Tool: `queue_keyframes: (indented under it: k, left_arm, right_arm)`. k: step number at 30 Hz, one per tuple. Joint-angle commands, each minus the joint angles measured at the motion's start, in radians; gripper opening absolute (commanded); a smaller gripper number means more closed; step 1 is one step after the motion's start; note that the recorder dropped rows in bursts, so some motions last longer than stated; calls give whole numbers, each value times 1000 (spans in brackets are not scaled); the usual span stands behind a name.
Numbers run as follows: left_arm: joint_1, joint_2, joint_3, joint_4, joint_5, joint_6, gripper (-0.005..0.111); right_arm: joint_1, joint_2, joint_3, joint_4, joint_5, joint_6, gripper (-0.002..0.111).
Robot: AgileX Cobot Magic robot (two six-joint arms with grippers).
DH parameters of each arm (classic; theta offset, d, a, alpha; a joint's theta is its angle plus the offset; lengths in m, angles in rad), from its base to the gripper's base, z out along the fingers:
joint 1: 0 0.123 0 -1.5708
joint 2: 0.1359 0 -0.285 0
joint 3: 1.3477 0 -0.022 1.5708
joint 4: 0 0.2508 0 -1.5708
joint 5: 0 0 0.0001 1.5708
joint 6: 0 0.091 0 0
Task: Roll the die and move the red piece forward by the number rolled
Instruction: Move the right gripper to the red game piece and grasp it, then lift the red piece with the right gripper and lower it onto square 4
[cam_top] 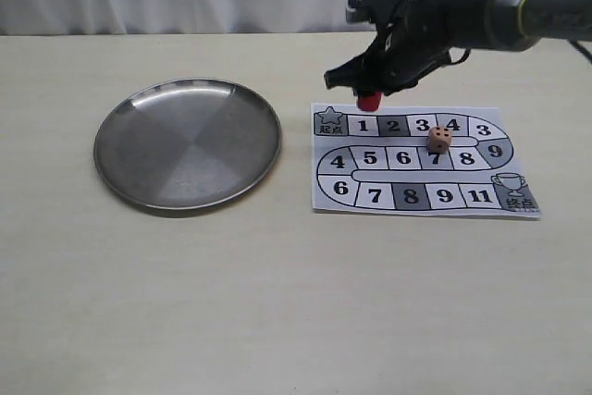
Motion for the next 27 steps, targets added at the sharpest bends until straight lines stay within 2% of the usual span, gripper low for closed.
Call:
queue_keyframes:
  k: [1, 9, 19, 27]
  left_arm:
    - [-2, -1, 2, 0, -9, -1, 0]
    - [-2, -1, 2, 0, -9, -1, 0]
    - [-2, -1, 2, 0, -9, -1, 0]
    - [-2, -1, 2, 0, -9, -1, 0]
  right_arm:
    - [-13, -111, -2, -31, -5, -4, 5]
    - [-60, -125, 3, -25, 11, -4, 5]
    - [-65, 62, 50, -28, -26, -4, 5]
    - [-65, 88, 50, -30, -13, -4, 5]
